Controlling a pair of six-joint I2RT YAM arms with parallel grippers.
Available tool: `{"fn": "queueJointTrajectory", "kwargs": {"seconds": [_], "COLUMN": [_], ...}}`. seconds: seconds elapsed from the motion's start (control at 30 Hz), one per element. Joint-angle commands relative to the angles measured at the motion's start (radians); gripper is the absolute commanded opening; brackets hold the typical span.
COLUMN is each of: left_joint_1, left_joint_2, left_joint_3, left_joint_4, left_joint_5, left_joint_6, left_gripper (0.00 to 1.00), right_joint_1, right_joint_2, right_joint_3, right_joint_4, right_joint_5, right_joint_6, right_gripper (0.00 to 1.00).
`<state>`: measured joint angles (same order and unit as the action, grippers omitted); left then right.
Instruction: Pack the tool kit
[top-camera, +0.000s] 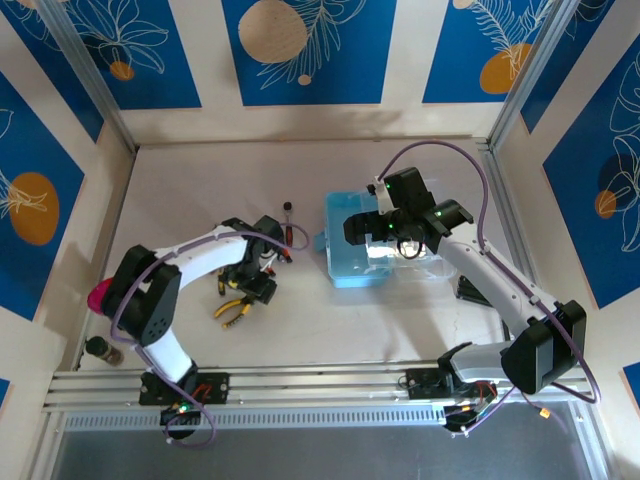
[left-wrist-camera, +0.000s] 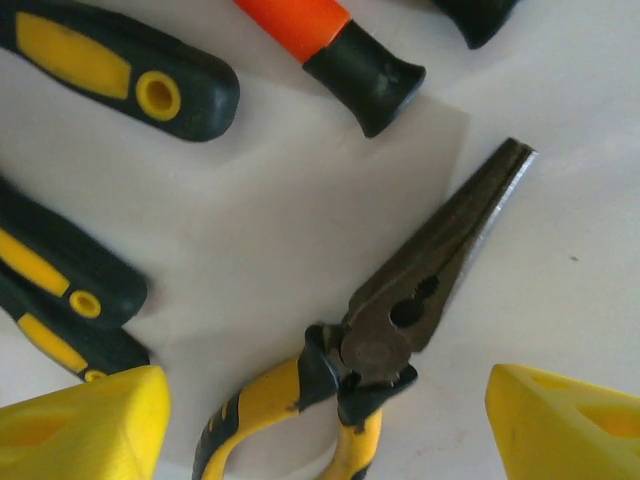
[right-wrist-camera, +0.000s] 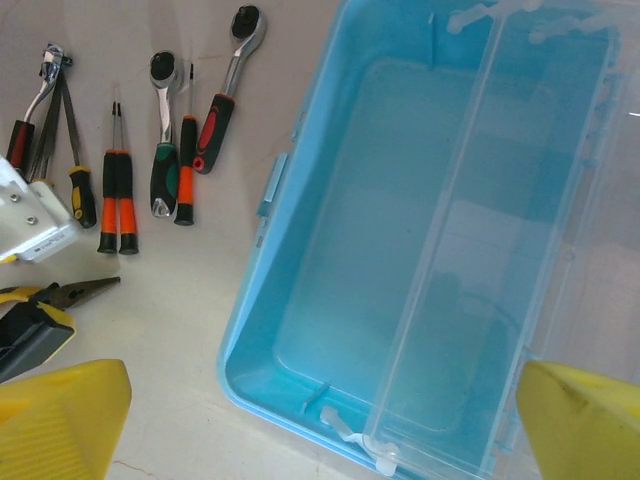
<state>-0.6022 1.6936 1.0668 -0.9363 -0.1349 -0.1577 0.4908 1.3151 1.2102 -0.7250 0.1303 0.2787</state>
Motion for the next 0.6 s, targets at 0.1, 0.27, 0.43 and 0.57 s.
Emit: {"fn": "queueJointTrajectory", "kwargs": {"seconds": [0.1,0.27,0.43,0.57], "left_joint_1": [-0.022,-0.027,-0.029,-0.03], "left_joint_2": [0.074,0.127,0.177,0.195], "left_joint_3": [0.006,0.013,0.014,0.023], "left_joint_4": [0.016,0.024,0.034,0.036], "left_joint_5": [-0.027,-0.006,0.017,0.031], "left_joint_6": [0.01,0.013,0.012,0.015], "left_gripper": [0.77,0.71,0.59,0.45], "right_joint_1": [-0.002,-0.003,-0.009,-0.012], "right_joint_2": [0.01,0.012,0.011,0.016], "right_joint_3": [0.025,0.027,0.027,0.033], "right_joint_4": [-0.02,-0.024,-0.03,-0.033], "right_joint_5": [0.002,0.003,0.008,0.004], "right_joint_6": [-0.001,-0.001,-0.005,-0.007], "right_gripper": [0.99,0.99,0.99,0.99]}}
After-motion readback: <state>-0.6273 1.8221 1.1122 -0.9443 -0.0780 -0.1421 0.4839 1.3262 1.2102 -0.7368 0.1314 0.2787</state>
